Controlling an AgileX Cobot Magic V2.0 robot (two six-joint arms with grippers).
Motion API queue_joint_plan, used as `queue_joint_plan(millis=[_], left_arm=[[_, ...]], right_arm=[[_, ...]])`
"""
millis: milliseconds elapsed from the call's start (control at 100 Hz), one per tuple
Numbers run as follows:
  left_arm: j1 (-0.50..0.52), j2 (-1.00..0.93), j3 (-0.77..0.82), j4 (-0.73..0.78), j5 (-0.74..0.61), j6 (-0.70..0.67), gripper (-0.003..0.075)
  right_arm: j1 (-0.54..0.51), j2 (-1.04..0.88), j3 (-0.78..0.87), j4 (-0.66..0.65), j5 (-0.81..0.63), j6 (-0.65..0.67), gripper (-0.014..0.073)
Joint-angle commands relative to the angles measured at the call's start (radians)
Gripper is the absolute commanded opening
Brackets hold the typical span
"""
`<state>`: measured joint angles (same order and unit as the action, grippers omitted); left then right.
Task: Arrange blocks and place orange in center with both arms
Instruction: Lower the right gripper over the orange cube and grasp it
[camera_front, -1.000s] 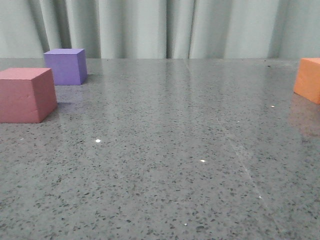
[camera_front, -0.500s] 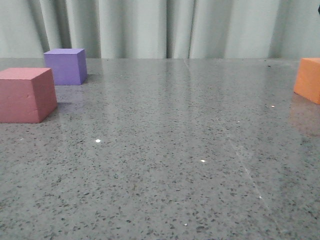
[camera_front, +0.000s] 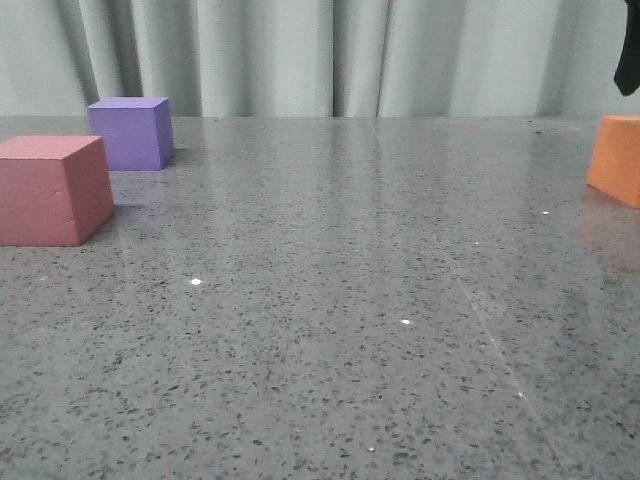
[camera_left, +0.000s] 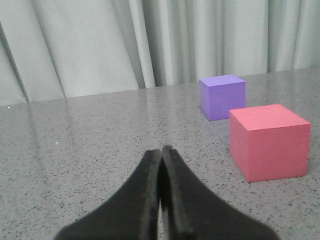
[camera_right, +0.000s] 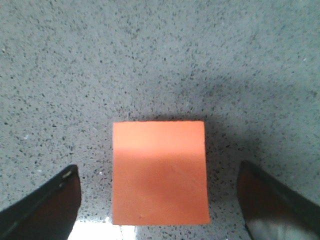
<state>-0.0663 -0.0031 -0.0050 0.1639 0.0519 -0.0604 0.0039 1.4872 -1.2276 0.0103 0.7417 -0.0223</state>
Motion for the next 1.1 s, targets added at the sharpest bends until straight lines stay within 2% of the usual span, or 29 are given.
queue_joint_plan(millis=[0,410,510,610,670,760,880,1090], left_arm=[[-0.003,-0.034,0.055,-0.002,-0.076,-0.008,-0.0019],[-0.003,-0.034,0.055,-0.002,-0.076,-0.008,-0.0019],[-0.003,-0.034,0.055,-0.002,-0.076,-0.008,-0.0019],[-0.003,-0.034,0.055,-0.002,-0.076,-0.008,-0.0019],[-0.003,-0.034,0.055,-0.002,-0.076,-0.008,-0.0019],[-0.003,-0.034,0.055,-0.002,-0.076,-0.008,-0.0019],[-0.003,-0.034,0.055,-0.002,-0.076,-0.008,-0.0019],[-0.003,-0.034,0.055,-0.002,-0.076,-0.008,-0.0019]], right_arm=[[-0.007,-0.006,-0.035,0.0,-0.053,-0.01,0.0624],[-0.007,0.087,-0.035,0.0,-0.054,-0.01,0.0612],[-0.007,0.09,-0.035,0.001,-0.053,-0.01,0.0535],[-0.007,0.09,-0.035,0.007,-0.048,-0.01,0.0415],[-0.007,0.09,-0.035,0.011,-0.041,-0.01,0.0379],[-0.007,0.088,-0.035,0.032,-0.025,-0.009,0.0377],[-0.003,0.063,-0.037,0.121,-0.018,-0.009,0.0377],[0.102,0.029,-0.041,0.153,-0.022,0.022,0.0377]])
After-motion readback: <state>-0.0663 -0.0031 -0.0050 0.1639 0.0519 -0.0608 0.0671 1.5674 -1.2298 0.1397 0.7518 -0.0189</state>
